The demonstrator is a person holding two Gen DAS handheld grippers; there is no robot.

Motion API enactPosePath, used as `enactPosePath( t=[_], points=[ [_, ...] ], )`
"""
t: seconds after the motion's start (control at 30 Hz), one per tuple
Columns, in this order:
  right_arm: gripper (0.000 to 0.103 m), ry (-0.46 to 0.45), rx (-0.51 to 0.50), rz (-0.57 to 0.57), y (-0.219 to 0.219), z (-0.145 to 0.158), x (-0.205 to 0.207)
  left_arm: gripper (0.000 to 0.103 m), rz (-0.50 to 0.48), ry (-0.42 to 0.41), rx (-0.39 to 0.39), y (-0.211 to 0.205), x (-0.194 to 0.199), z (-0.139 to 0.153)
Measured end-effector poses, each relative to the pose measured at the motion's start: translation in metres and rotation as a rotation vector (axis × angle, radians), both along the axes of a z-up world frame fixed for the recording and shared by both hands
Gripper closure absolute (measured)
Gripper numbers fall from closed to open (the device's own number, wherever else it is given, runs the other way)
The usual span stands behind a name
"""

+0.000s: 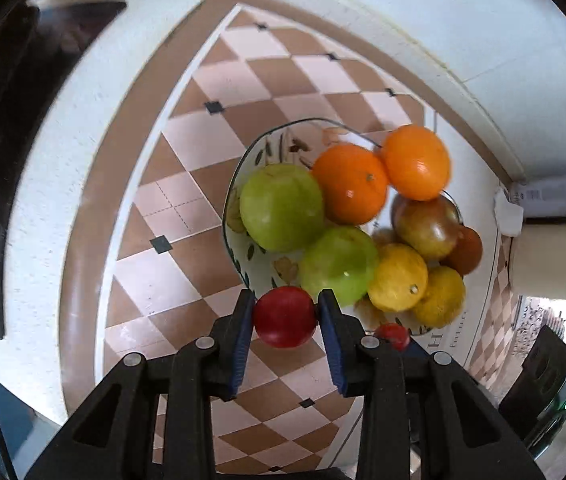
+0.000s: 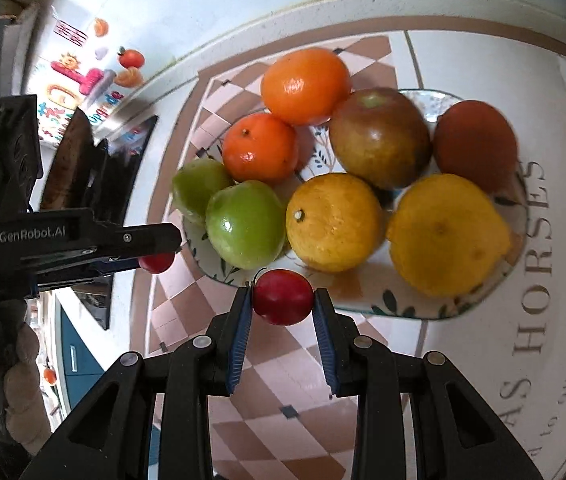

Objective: Organize fruits
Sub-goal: 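Place the tomato on the plate with the left tool while the right tool places its tomato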

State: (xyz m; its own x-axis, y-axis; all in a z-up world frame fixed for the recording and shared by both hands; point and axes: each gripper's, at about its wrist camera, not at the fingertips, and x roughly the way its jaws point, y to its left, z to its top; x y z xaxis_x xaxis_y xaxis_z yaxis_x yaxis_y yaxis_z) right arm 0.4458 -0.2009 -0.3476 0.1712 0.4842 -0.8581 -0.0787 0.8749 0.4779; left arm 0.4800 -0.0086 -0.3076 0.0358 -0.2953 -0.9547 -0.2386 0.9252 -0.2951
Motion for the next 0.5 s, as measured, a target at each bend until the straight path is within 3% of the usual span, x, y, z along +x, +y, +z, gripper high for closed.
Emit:
enactPosePath(
  t=[0.13, 0.2, 0.27, 0.3, 0.33, 0.47, 0.5],
  points=[
    [0.069, 0.043, 0.007, -0.014, 0.005, -0.014, 0.008, 0.073, 0.004, 0.050, -0.009, 0.004, 0.009, -0.017],
    [0.064, 0.052, 0.015, -0.025, 0.002, -0.015, 0.010, 0.073, -0.001, 0.072, -0.008, 0.005, 0.011, -0.021],
    [0.040, 0.058, 0.009, -0.040, -0.001, -0.013, 0.011, 0.072, -0.005, 0.093, -0.019, 0.003, 0.012, -0.025],
    [0.033, 0.063, 0.002, -0.045, -0.001, -0.011, 0.011, 0.072, -0.007, 0.092, -0.024, 0.003, 0.012, -0.026],
    [0.027, 0.072, -0.004, -0.051, -0.002, -0.010, 0.012, 0.068, -0.009, 0.096, -0.018, 0.004, 0.013, -0.026],
    [0.027, 0.079, -0.018, -0.063, -0.013, 0.001, 0.006, 0.059, -0.008, 0.093, -0.009, 0.005, 0.012, -0.021],
    [0.026, 0.074, -0.029, -0.065, -0.015, 0.005, 0.004, 0.047, -0.011, 0.085, -0.005, 0.005, 0.012, -0.019]
  ],
)
